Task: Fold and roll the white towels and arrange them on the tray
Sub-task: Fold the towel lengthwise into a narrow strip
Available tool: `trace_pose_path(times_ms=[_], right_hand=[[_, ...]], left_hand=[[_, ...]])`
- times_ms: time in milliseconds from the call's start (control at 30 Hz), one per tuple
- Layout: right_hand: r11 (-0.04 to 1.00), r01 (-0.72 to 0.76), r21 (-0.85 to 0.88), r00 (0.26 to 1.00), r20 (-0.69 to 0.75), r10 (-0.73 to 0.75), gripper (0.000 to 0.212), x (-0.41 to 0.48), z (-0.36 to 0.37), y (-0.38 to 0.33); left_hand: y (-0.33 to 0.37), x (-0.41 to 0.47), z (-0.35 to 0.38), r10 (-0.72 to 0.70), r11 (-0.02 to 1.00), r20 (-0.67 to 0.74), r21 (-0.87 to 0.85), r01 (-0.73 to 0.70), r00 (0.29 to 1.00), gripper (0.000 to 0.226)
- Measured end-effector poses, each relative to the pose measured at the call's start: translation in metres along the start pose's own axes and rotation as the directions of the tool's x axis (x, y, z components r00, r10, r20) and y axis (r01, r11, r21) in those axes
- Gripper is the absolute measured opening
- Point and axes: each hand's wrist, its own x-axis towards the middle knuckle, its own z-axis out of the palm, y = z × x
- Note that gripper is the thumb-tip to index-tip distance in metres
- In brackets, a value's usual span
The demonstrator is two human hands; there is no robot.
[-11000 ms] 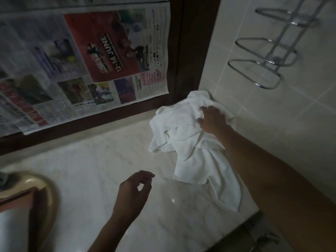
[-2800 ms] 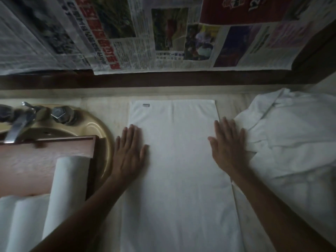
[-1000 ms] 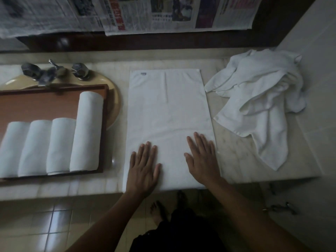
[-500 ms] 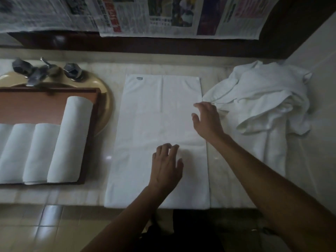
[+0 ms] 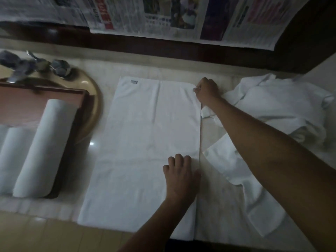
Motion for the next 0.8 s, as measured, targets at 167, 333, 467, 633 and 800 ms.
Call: trace_pose_path(times_ms=[167,333,467,633,800], right_hand=[[0.997,-0.044,0.06,0.993,0.111,0.037,0.038,0.023,-0.023,0.004],[0.99,0.01,0.139,1.0,0.025,-0.014,0.019,0.027,-0.056,0.012],[0.908,-0.052,0.416,0.992,0.13,-0.003,0.019,0.022,-0.063,0.013],[0.729,-0.026,0.684,0.942,0.261,-0.212,0.032,0.015,-0.074,-0.009],[0.795,0.234,0.56,0.945,0.059,-0.32,0.022,0.015,-0.054,-0.06]], left_hand=[[0.011,0.011,-0.002,-0.048,0.996,0.005,0.069,0.048,0.999,0.045],[0.03,0.016,-0.004,-0.012,0.997,0.111,0.071,0.004,0.994,0.026],[0.034,0.021,-0.023,-0.002,0.982,0.24,-0.184,0.048,0.971,0.009],[0.001,0.02,-0.081,-0.061,0.828,0.219,-0.534,0.172,0.974,0.034],[-0.052,0.021,-0.123,-0.159,0.37,0.379,-0.833,0.411,0.912,0.019]])
